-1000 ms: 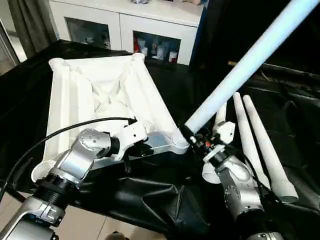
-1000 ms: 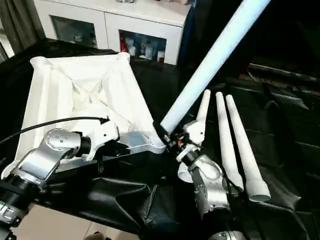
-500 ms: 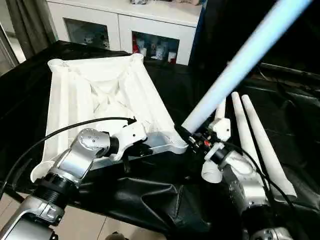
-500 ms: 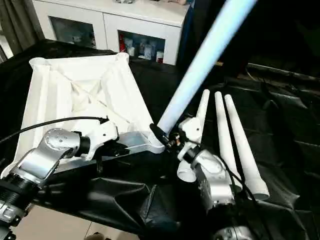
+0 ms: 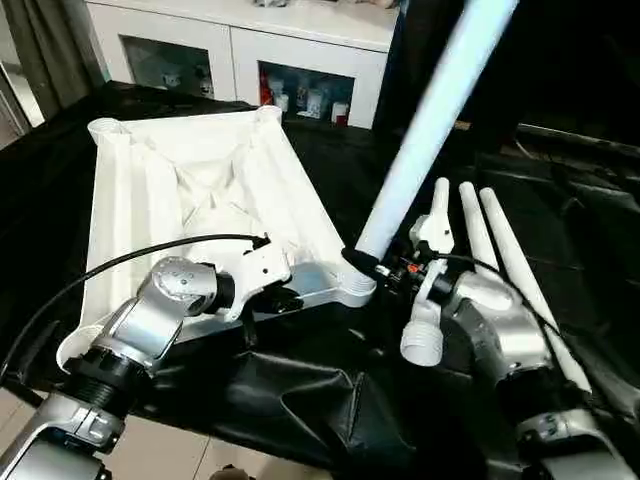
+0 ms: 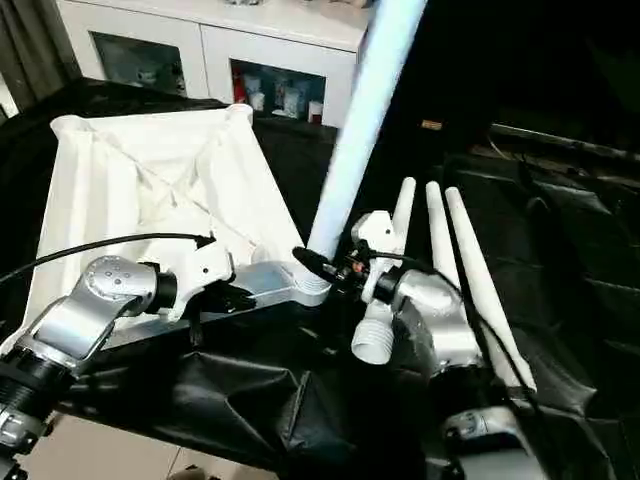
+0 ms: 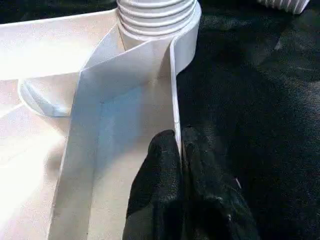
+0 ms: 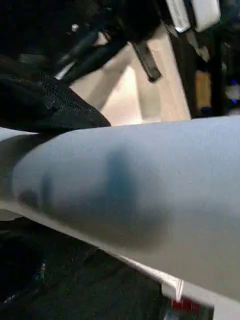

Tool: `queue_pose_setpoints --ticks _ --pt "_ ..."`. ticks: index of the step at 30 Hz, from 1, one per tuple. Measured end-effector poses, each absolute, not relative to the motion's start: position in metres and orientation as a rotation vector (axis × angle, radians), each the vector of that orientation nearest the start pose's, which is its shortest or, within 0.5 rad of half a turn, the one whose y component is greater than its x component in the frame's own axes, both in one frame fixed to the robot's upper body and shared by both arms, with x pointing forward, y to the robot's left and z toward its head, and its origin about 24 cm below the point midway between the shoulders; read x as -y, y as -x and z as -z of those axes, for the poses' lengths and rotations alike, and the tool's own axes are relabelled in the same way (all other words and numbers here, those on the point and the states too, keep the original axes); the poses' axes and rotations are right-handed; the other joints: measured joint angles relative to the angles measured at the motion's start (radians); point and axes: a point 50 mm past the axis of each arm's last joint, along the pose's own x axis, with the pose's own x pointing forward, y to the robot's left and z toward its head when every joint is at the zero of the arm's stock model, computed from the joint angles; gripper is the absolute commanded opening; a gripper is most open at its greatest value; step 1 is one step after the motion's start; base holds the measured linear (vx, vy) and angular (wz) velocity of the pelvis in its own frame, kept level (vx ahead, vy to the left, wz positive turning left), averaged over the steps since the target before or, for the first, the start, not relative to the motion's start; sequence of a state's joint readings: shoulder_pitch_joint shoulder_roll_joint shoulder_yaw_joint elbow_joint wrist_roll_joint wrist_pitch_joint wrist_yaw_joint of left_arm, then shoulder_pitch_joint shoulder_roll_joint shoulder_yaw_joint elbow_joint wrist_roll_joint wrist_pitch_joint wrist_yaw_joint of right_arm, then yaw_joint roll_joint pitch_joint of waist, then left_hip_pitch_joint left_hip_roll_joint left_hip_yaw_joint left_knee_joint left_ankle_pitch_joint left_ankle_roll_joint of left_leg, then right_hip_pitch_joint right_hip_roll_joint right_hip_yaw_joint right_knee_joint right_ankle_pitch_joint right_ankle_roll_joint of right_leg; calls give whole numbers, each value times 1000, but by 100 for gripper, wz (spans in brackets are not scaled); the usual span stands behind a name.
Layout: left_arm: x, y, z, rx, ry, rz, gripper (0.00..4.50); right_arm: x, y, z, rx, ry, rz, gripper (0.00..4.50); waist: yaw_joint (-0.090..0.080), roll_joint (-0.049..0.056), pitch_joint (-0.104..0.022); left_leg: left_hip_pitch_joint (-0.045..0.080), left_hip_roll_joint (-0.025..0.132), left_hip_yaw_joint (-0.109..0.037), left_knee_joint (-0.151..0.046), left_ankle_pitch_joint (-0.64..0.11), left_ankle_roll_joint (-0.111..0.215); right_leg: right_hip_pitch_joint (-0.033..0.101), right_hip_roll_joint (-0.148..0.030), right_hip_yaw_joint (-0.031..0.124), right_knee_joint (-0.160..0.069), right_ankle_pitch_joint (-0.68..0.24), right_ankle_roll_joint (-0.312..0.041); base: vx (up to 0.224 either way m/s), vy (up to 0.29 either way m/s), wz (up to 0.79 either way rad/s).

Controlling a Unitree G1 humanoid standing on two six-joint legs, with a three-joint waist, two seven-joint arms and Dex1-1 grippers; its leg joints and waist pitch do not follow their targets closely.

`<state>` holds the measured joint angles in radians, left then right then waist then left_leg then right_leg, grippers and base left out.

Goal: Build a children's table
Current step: Insert table leg to table base

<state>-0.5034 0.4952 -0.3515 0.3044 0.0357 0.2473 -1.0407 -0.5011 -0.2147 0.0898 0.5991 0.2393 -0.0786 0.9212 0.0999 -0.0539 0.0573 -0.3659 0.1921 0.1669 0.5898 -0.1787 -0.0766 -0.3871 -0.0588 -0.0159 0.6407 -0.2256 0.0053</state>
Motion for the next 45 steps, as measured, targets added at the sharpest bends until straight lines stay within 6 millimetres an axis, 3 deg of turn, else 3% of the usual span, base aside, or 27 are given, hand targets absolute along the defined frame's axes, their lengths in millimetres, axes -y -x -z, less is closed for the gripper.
queue_pose_setpoints --ticks 10,19,31,38,45 --pt "-147 -305 -64 -454 -567 1180 0 124 -325 -60 -78 44 -1071 187 1 -4 -3 0 0 1 -3 0 0 0 0 0 -3 0 0 0 0 0" --pt "-150 -300 -63 -457 -560 1218 0 128 -322 -57 -100 48 -1165 187 4 -14 -9 1 0 2 -6 0 0 2 0 -1 -8 0 0 0 0 0" --pt "-153 -296 -64 -466 -557 1243 0 130 -321 -55 -105 47 -1225 187 7 -16 -12 2 0 2 -9 -1 1 3 0 -1 -9 0 0 0 0 0" --pt "-148 -303 -56 -473 -523 1151 0 126 -329 -47 -114 7 -1082 187 4 -15 -13 17 0 3 -9 -1 0 14 0 0 -10 -1 2 0 0 0" --pt "-137 -313 -52 -484 -462 1030 0 112 -341 -42 -110 -15 -835 187 -11 -16 -14 16 -1 2 -9 0 0 5 -1 0 -12 -3 5 0 0 0"
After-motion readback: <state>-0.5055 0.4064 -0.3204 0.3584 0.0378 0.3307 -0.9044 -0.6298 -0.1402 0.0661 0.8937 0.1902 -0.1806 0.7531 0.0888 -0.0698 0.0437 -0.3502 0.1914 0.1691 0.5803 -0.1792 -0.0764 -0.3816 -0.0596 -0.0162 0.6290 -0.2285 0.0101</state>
